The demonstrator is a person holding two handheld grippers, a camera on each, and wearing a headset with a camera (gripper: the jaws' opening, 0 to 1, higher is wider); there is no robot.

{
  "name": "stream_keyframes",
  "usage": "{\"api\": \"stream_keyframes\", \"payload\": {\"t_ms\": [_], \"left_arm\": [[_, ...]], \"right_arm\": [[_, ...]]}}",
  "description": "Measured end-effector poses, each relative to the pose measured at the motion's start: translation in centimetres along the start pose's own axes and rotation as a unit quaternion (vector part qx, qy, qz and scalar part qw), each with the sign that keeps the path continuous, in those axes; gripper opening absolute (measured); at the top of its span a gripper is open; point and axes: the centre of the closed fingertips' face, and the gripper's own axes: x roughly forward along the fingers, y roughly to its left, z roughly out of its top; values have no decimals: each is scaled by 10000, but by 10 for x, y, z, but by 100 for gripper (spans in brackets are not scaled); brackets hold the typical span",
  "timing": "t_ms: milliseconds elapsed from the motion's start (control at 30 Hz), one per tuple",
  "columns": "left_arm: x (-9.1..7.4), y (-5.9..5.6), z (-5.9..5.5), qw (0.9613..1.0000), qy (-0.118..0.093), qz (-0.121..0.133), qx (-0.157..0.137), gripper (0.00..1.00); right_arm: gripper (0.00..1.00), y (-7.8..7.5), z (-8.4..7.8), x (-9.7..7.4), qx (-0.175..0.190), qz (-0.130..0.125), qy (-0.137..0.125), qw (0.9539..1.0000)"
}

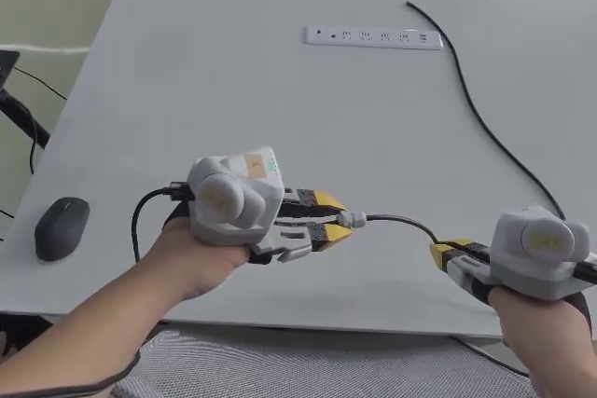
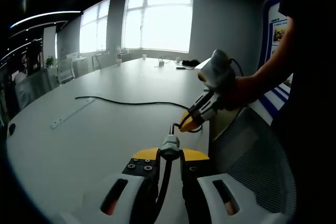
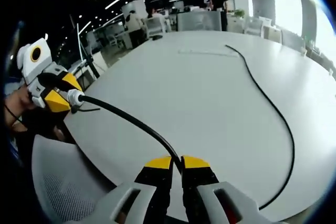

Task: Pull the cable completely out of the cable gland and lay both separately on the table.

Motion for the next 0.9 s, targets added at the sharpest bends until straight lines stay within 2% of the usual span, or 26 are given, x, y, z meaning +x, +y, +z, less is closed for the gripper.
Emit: {"api": "stream_keyframes", "payload": {"t_ms": [267,500,633,800,900], "left_arm": [[0,1,0,10000,-16,-3,-78,15],[-1,3,0,9999,6,-8,-119,15],[-1,5,0,9999,13,14,-127,15],[0,6,-2,9999,35,-6,-147,15],[-1,6,-2,9999,33,-12,-146,15]], "right_arm": [[1,2,-1,-2,-237,-4,20,9997],[2,8,6,-7,-514,20,-85,9986],[10,16,15,-11,-797,46,-187,9966],[16,37,31,-14,-1348,257,-379,9898],[18,53,45,-18,-1988,343,-509,9781]]}}
